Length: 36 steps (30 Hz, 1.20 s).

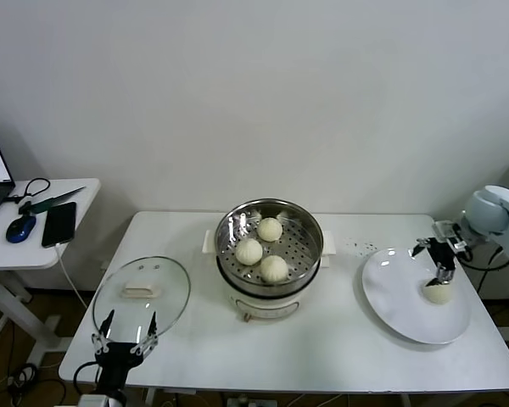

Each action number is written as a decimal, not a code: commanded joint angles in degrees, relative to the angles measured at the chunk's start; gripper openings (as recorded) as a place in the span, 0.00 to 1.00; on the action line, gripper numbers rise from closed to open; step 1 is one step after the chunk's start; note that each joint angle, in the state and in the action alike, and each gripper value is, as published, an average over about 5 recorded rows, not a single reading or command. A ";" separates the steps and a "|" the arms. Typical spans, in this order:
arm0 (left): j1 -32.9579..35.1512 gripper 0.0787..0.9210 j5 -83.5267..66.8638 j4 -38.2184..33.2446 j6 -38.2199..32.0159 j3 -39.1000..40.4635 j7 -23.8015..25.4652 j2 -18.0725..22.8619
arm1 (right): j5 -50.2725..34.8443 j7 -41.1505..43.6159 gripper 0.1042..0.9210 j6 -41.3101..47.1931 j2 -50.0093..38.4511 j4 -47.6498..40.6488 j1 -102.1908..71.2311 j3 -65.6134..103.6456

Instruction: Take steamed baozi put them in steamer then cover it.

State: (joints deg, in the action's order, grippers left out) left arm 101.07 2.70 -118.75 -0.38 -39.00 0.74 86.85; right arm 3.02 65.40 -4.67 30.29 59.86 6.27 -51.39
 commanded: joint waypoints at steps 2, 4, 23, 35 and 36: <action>0.63 0.88 0.03 -0.12 0.17 0.02 -0.04 0.27 | 8.43 1.19 0.88 -1.89 1.66 -10.03 -11.58 13.52; 0.70 0.88 0.12 -0.06 0.17 -0.03 -0.05 0.26 | 8.95 1.02 0.88 -2.27 2.62 -11.35 -11.69 13.79; 0.08 0.88 -0.13 0.09 1.24 0.60 -0.02 0.37 | 12.33 0.38 0.88 -4.04 10.15 -19.54 -12.80 17.22; 0.35 0.88 -0.08 -0.20 1.16 0.55 -0.03 0.44 | 12.66 2.01 0.79 -4.68 10.97 -20.74 -11.07 17.25; 0.41 0.88 -0.10 -0.20 1.12 0.50 -0.03 0.42 | 12.34 2.21 0.78 -4.55 10.83 -20.66 -10.74 16.90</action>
State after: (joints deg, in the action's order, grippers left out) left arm 101.39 2.70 -118.89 0.75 -38.49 0.70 87.26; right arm 15.05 67.06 -8.91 40.11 40.73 -4.87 -34.77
